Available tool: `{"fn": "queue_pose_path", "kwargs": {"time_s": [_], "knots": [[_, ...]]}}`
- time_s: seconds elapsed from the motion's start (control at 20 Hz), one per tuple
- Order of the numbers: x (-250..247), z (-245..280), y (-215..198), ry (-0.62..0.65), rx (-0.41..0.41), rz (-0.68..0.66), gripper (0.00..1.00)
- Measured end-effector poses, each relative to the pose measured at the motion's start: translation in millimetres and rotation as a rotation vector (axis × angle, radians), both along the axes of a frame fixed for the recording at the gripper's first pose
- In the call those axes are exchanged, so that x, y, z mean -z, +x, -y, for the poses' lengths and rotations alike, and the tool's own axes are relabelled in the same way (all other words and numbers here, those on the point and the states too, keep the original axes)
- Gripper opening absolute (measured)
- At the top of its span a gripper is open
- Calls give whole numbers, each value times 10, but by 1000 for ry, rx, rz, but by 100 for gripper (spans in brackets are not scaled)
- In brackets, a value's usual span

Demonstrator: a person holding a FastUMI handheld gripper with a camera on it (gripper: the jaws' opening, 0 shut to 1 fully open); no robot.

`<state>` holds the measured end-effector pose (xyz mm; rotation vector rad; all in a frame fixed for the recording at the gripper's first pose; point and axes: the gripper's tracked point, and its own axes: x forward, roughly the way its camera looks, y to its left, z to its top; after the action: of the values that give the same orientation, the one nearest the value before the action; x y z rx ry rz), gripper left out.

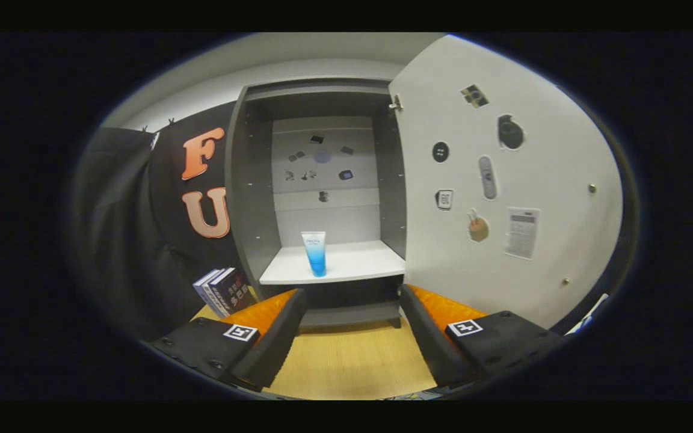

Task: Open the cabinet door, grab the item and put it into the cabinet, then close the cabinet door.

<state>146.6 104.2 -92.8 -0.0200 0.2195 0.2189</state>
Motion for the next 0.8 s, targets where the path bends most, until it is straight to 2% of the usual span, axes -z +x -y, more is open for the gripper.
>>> {"fn": "queue_pose_path", "kwargs": {"time_s": [0.25, 0.4, 0.6, 0.8], "knots": [[70, 866, -531, -6, 118, 3, 99], [62, 1435, -697, -8, 211, 17, 99], [169, 2152, -787, -2, 341, 11, 99], [426, 2767, -644, -23, 449, -8, 99]]}}
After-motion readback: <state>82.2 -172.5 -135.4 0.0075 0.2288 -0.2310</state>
